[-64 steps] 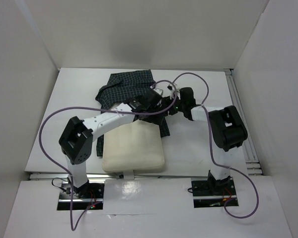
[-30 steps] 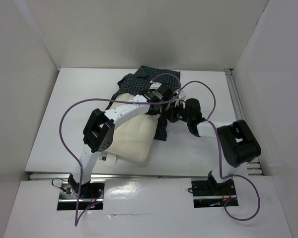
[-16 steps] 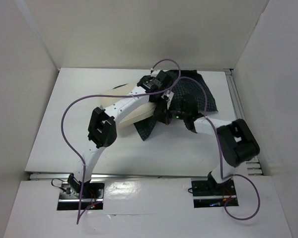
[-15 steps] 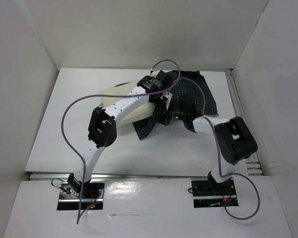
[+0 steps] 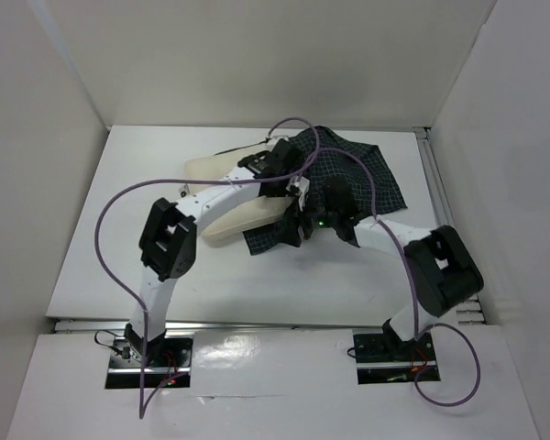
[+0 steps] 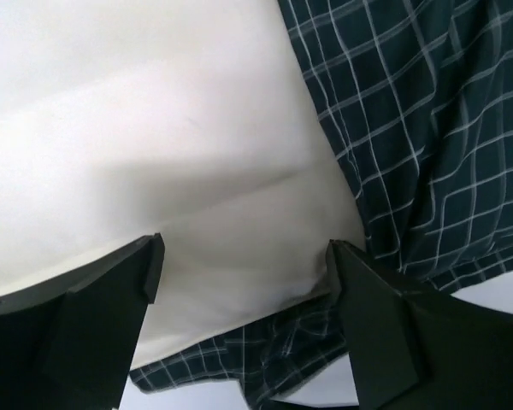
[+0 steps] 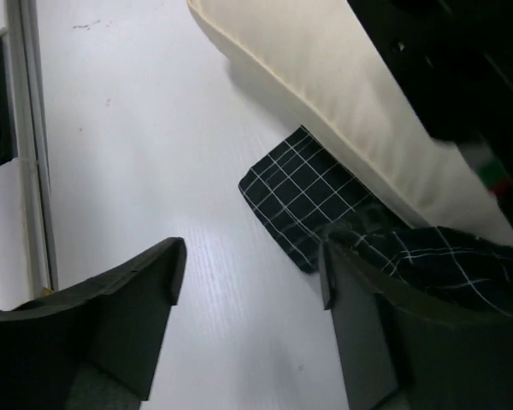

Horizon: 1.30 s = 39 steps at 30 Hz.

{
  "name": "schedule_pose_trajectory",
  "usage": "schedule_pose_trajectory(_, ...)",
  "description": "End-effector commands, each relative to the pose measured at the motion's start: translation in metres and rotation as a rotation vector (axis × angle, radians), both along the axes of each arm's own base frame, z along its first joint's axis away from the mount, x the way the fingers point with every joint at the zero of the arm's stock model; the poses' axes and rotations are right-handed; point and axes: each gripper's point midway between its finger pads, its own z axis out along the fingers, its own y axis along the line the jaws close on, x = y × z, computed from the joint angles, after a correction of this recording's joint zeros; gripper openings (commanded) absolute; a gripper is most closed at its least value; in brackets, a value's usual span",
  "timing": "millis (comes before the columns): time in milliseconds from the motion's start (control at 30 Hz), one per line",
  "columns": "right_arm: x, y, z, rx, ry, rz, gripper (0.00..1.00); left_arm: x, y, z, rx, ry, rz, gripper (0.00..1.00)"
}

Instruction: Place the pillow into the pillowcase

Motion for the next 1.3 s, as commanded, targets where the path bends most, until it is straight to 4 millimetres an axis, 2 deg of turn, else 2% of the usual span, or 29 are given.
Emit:
schedule_pose_trajectory(0, 0.024, -0.014, 0.051, -0.019, -0.107, -0.208, 0.77, 0.007, 0.018, 0.087, -0.136, -0.203, 0.028, 0.96)
schedule_pose_trajectory(67, 0.037, -0.031, 0.061, -0.051, -0.113, -0.334, 0.81, -0.003, 0.032, 0.116, -0.161, -0.253, 0.029, 0.98)
schedule_pose_trajectory(133, 0.059, -0.049, 0.069, -0.094, -0.122, -0.475, 0.83, -0.004, 0.053, 0.116, -0.150, -0.245, 0.060, 0.98)
schedule_pose_trajectory(167, 0.067, -0.058, 0.072, -0.111, -0.121, -0.532, 0.84, -0.007, 0.054, 0.127, -0.163, -0.263, 0.061, 0.97)
schedule_pose_trajectory(267, 0.097, -0.084, 0.082, -0.168, -0.118, -0.761, 0.84, 0.000, 0.077, 0.119, -0.138, -0.243, 0.116, 0.97)
schedule_pose_trajectory(300, 0.112, -0.101, 0.074, -0.217, -0.110, -0.890, 0.84, 0.006, 0.089, 0.110, -0.119, -0.223, 0.143, 0.97)
schedule_pose_trajectory(333, 0.126, -0.100, 0.089, -0.174, -0.107, -0.951, 0.84, 0.011, 0.092, 0.110, -0.137, -0.210, 0.163, 0.95)
schedule_pose_trajectory(367, 0.136, -0.104, 0.073, -0.225, -0.084, -0.993, 0.84, 0.013, 0.107, 0.101, -0.123, -0.166, 0.198, 0.95)
schedule_pose_trajectory(467, 0.161, -0.084, 0.087, -0.211, -0.112, -0.983, 0.80, 0.025, 0.111, 0.087, -0.141, -0.131, 0.202, 0.94)
schedule_pose_trajectory(500, 0.167, -0.078, 0.072, -0.252, -0.111, -0.970, 0.80, 0.034, 0.111, 0.088, -0.166, -0.150, 0.202, 0.95)
schedule_pose_trajectory(567, 0.177, -0.059, 0.074, -0.264, -0.158, -0.933, 0.80, 0.044, 0.102, 0.077, -0.166, -0.131, 0.181, 0.98)
schedule_pose_trajectory(600, 0.185, -0.056, 0.058, -0.305, -0.166, -0.940, 0.79, 0.047, 0.106, 0.069, -0.151, -0.107, 0.192, 0.98)
schedule_pose_trajectory(633, 0.190, -0.060, 0.052, -0.341, -0.177, -0.957, 0.76, 0.056, 0.102, 0.075, -0.158, -0.118, 0.191, 0.99)
schedule_pose_trajectory(667, 0.199, -0.057, 0.058, -0.342, -0.201, -0.991, 0.74, 0.063, 0.101, 0.053, -0.127, -0.083, 0.201, 0.99)
schedule_pose_trajectory(700, 0.204, -0.064, 0.040, -0.399, -0.194, -1.028, 0.72, 0.069, 0.104, 0.046, -0.117, -0.068, 0.211, 0.99)
schedule_pose_trajectory(733, 0.207, -0.066, 0.037, -0.412, -0.198, -1.046, 0.70, 0.076, 0.098, 0.049, -0.131, -0.074, 0.203, 0.99)
schedule_pose_trajectory(800, 0.212, -0.065, 0.026, -0.432, -0.191, -1.050, 0.66, 0.084, 0.096, 0.019, -0.119, -0.017, 0.200, 0.99)
schedule_pose_trajectory(833, 0.212, -0.065, 0.021, -0.440, -0.187, -1.048, 0.64, 0.088, 0.092, 0.016, -0.130, -0.014, 0.191, 0.99)
schedule_pose_trajectory(867, 0.216, -0.063, 0.027, -0.421, -0.197, -1.053, 0.62, 0.088, 0.092, 0.008, -0.120, 0.003, 0.192, 0.99)
schedule_pose_trajectory(900, 0.219, -0.061, 0.024, -0.422, -0.197, -1.052, 0.50, 0.087, 0.090, -0.003, -0.119, 0.026, 0.186, 0.99)
schedule_pose_trajectory(933, 0.218, -0.065, 0.017, -0.448, -0.191, -1.061, 0.46, 0.089, 0.089, -0.014, -0.111, 0.040, 0.187, 0.98)
schedule_pose_trajectory(967, 0.221, -0.063, 0.022, -0.435, -0.197, -1.064, 0.39, 0.088, 0.085, -0.021, -0.119, 0.060, 0.175, 0.96)
schedule_pose_trajectory(1000, 0.220, -0.057, 0.026, -0.424, -0.194, -1.061, 0.26, 0.089, 0.082, -0.020, -0.128, 0.055, 0.155, 0.91)
schedule_pose_trajectory(1033, 0.220, -0.059, 0.026, -0.427, -0.197, -1.069, 0.23, 0.088, 0.081, -0.029, -0.127, 0.073, 0.151, 0.83)
schedule_pose_trajectory(1067, 0.221, -0.058, 0.029, -0.427, -0.197, -1.069, 0.18, 0.086, 0.075, -0.037, -0.123, 0.081, 0.140, 0.66)
schedule_pose_trajectory(1100, 0.220, -0.052, 0.032, -0.417, -0.203, -1.061, 0.13, 0.083, 0.072, -0.045, -0.123, 0.103, 0.111, 0.30)
schedule_pose_trajectory(1133, 0.217, -0.049, 0.042, -0.396, -0.203, -1.044, 0.00, 0.084, 0.065, -0.044, -0.130, 0.090, 0.100, 0.01)
schedule_pose_trajectory(1200, 0.213, -0.036, 0.053, -0.340, -0.194, -0.977, 0.00, 0.081, 0.054, -0.056, -0.138, 0.100, 0.035, 0.00)
schedule_pose_trajectory(1267, 0.203, -0.010, 0.059, -0.273, -0.178, -0.824, 0.00, 0.080, 0.037, -0.037, -0.186, 0.035, -0.016, 0.00)
